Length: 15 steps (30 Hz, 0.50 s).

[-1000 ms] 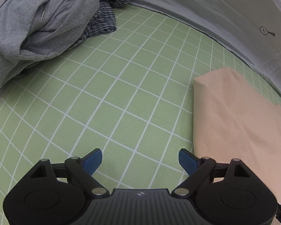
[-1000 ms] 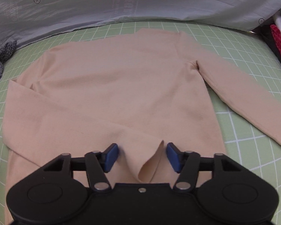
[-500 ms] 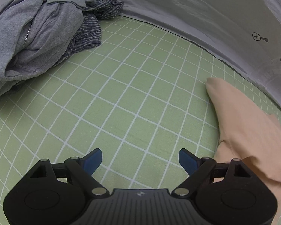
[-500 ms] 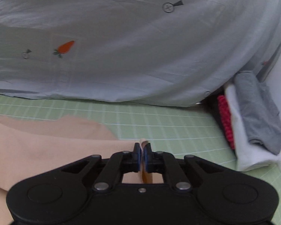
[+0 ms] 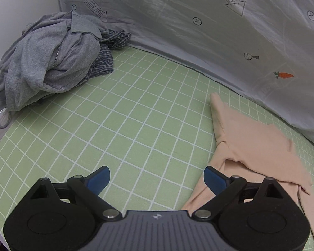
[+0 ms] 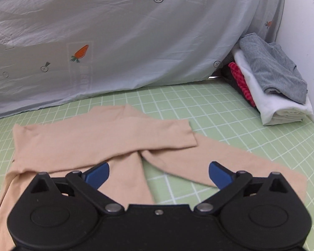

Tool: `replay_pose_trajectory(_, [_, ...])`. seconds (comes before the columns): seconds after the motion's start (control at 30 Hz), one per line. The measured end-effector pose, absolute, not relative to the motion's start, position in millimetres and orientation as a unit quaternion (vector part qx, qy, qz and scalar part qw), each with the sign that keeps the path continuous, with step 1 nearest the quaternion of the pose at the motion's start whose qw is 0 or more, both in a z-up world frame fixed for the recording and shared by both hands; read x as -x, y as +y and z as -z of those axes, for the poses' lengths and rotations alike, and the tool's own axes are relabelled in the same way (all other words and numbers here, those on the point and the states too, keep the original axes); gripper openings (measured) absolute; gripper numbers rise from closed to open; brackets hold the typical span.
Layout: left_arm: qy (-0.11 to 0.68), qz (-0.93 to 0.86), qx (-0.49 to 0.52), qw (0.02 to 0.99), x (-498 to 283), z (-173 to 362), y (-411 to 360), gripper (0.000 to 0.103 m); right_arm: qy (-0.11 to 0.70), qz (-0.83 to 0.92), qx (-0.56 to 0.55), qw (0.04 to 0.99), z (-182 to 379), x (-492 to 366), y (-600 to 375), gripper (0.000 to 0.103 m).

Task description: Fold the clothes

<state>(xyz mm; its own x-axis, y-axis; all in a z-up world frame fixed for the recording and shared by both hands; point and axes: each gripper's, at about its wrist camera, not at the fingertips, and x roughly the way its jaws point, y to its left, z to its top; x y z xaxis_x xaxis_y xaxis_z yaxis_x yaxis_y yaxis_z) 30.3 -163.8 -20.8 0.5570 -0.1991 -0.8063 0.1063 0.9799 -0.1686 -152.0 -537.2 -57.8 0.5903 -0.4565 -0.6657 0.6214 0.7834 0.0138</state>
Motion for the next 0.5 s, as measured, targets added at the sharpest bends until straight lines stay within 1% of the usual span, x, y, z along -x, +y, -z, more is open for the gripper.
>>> replay_pose_trajectory(0.17, [0.445, 0.082, 0.066, 0.889, 17.8, 14.2, -165.3, 0.098, 0.346, 0.252, -0.106, 0.898, 55.3, 183.1, -522.6, 0.103])
replay_pose_trajectory(0.4, [0.441, 0.082, 0.049, 0.892, 84.6, 13.1, -168.7, 0.098, 0.360, 0.227, -0.083, 0.901, 62.1, 225.3, -511.6, 0.103])
replay_pose_trajectory(0.5, [0.441, 0.090, 0.042, 0.892, 110.3, 14.3, -163.0, 0.098, 0.367, 0.217, -0.092, 0.900, 68.3, 233.9, -506.4, 0.103])
